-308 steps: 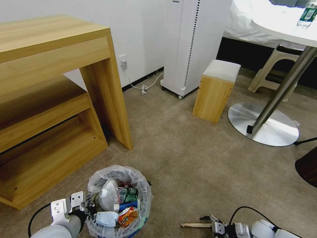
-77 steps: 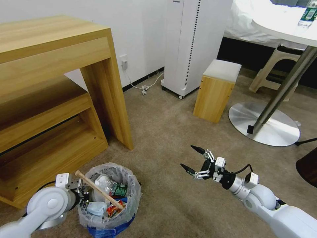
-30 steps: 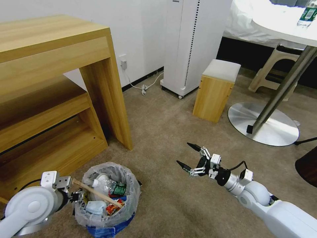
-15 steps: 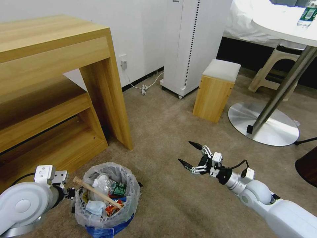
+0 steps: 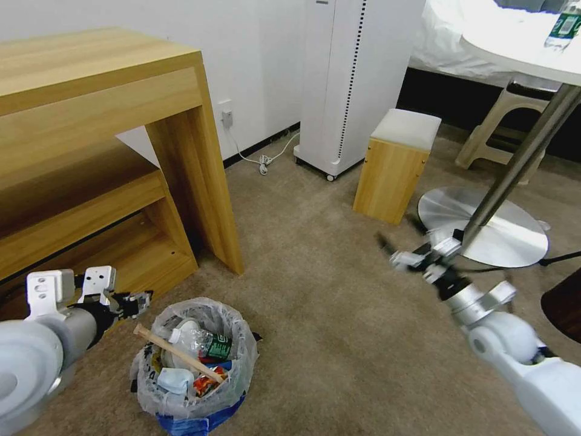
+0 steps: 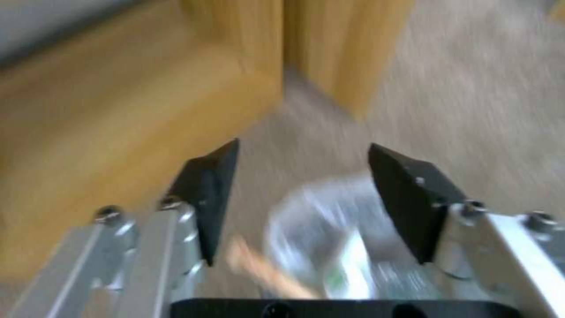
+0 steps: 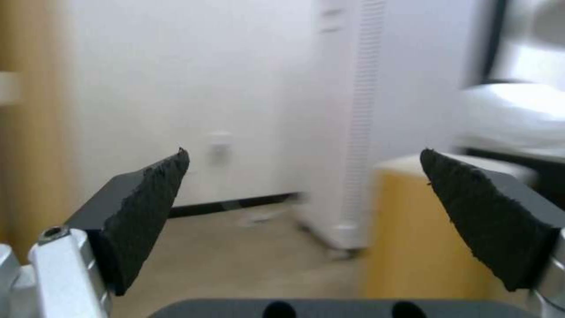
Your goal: Pick up the trash bin and place the garbage on the floor into it.
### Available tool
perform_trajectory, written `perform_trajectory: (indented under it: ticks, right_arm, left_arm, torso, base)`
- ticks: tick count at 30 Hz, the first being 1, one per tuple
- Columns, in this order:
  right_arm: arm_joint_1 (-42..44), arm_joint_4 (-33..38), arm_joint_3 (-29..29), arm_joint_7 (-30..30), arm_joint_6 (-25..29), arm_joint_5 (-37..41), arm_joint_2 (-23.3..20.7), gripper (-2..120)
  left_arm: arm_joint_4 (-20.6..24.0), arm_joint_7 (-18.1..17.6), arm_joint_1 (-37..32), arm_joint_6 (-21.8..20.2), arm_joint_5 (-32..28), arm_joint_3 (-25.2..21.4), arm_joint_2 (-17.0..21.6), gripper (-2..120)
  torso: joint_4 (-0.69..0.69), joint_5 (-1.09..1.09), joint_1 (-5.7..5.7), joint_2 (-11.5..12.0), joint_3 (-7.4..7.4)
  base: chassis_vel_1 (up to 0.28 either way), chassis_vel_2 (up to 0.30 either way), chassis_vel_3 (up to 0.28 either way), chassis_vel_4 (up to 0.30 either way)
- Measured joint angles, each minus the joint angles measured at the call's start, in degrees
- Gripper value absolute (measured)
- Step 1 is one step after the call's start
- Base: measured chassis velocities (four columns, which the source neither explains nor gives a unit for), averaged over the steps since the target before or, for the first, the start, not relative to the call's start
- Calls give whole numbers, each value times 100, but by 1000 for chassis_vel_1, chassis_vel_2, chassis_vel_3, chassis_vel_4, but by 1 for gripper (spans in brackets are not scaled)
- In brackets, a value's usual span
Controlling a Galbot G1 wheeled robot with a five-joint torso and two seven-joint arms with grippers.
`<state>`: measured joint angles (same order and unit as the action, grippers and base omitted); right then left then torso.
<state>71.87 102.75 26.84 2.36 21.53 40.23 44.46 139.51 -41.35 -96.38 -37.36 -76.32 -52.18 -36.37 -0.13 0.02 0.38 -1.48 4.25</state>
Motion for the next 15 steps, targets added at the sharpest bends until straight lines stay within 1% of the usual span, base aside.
perform_trajectory:
  ticks: [1,2,3,4,5,7,8,9,10,12,13,15]
  right_arm:
    - [0,0,0,0,0,0,0,100]
    - [106,44,158,-322,-39,-110,96,100]
    - [254,84,342,-597,-75,-196,224,100]
    - [391,100,524,-757,-118,-328,340,100]
    - [391,100,524,-757,-118,-328,340,100]
    - [685,96,893,-871,-120,-642,588,100]
    - [775,91,1001,-881,-119,-716,683,100]
    - [775,91,1001,-881,-119,-716,683,100]
    - [913,76,1162,-908,-100,-817,873,100]
    - [1047,36,1283,-962,-41,-927,1096,100]
    - [1047,36,1283,-962,-41,-927,1096,100]
    - [1136,-55,1384,-988,70,-1163,1364,100]
  left_arm:
    - [0,0,0,0,0,0,0,69]
    - [-80,388,5,118,559,63,-173,72]
    - [-175,809,32,299,1168,156,-426,78]
    - [-242,1078,46,462,1549,232,-608,82]
    - [-242,1078,46,462,1549,232,-608,82]
    - [-434,1667,103,981,2548,321,-1014,93]
    - [-499,1813,149,1171,2826,349,-1176,95]
    - [-499,1813,149,1171,2826,349,-1176,95]
    - [-599,2013,225,1504,3200,408,-1442,99]
    - [-686,2291,269,1880,3732,488,-1804,99]
    - [-686,2291,269,1880,3732,488,-1804,99]
    - [-807,2590,299,2278,4338,554,-2165,100]
  torso:
    - [0,0,0,0,0]
    - [1,-3,0,0,1]
    - [1,-3,0,0,0]
    - [0,-1,0,0,0]
    - [0,-1,0,0,0]
    - [-1,-1,0,0,0]
    - [-1,0,0,0,0]
    - [-1,0,0,0,0]
    - [-1,-3,0,0,0]
    - [0,-1,0,0,0]
    - [0,-1,0,0,0]
    - [0,-2,0,0,0]
  base:
    - [0,0,0,0]
    - [0,0,0,0]
    - [0,0,0,0]
    - [0,0,0,0]
    - [0,0,0,0]
    - [0,0,0,0]
    - [0,0,0,0]
    - [0,0,0,0]
    - [0,0,0,0]
    - [0,0,0,0]
    - [0,0,0,0]
    - [0,0,0,0]
